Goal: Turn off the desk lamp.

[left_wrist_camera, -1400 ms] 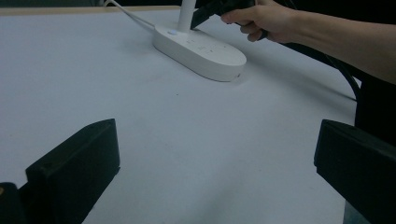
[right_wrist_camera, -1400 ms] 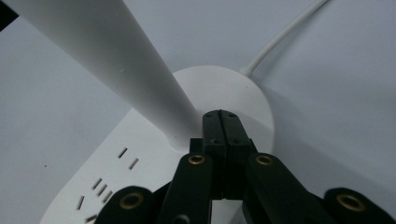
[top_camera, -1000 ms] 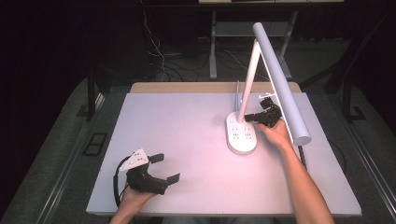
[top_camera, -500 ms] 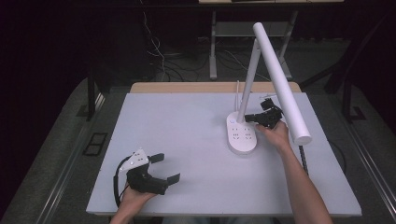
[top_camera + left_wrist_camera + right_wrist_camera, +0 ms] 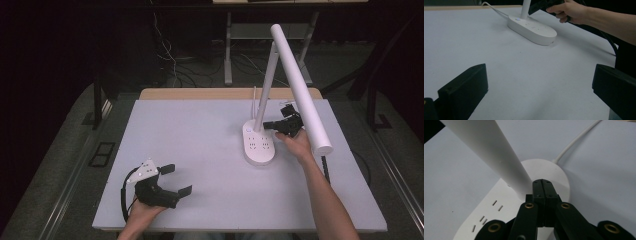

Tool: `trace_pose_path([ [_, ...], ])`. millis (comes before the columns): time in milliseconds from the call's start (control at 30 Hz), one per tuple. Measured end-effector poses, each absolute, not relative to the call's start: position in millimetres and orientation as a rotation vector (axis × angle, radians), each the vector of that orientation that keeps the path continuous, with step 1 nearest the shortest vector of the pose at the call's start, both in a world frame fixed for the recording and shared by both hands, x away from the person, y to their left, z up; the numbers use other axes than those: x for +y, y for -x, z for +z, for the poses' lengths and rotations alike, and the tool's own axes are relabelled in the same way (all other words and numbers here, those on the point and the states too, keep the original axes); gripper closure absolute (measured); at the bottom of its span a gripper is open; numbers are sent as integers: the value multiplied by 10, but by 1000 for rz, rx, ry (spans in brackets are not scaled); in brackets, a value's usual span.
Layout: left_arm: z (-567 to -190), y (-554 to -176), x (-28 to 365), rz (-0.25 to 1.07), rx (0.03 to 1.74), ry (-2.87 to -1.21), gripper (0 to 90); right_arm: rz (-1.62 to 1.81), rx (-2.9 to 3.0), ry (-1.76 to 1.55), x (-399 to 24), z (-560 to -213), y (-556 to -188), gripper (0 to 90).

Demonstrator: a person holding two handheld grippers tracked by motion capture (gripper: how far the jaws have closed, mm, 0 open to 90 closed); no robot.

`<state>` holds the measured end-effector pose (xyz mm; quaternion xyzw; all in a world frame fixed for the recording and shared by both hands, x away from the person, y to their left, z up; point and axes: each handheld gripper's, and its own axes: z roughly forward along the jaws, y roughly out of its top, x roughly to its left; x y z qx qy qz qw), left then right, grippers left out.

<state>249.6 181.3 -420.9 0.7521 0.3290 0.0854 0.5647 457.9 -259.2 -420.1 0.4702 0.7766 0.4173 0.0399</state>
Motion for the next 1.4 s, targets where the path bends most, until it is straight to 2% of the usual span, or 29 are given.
trace_pose_path([
  [667,-4206,-2494,1802,199,776,-1764,0,1337,2338,-1406,-2784,-3825,-4286,900],
  [700,-4206,-2493,1801,199,775,-1764,0,1346,2334,-1406,-2795,-3808,-4260,849],
  [900,-4204,-2491,1797,199,773,-1762,0,1313,2324,-1395,-2808,-3736,-4074,671],
  [967,-4204,-2490,1799,199,773,-1762,0,1318,2312,-1383,-2808,-3715,-3961,573],
  [1000,-4205,-2490,1800,199,773,-1762,0,1318,2312,-1383,-2808,-3715,-3961,573],
  [1033,-4206,-2487,1799,196,776,-1761,0,1311,2302,-1393,-2806,-3700,-3879,488],
  [1067,-4206,-2487,1802,197,775,-1762,0,1311,2302,-1393,-2806,-3700,-3879,488],
  [1167,-4205,-2484,1801,197,778,-1755,0,1316,2290,-1405,-2818,-3701,-3759,362],
  [1267,-4205,-2483,1806,199,778,-1758,0,1307,2299,-1409,-2839,-3705,-3639,152],
  [1333,-4205,-2484,1808,201,779,-1758,0,1327,2289,-1423,-2864,-3710,-3554,114],
  [1400,-4205,-2484,1809,202,783,-1755,0,1327,2293,-1428,-2882,-3721,-3471,7],
])
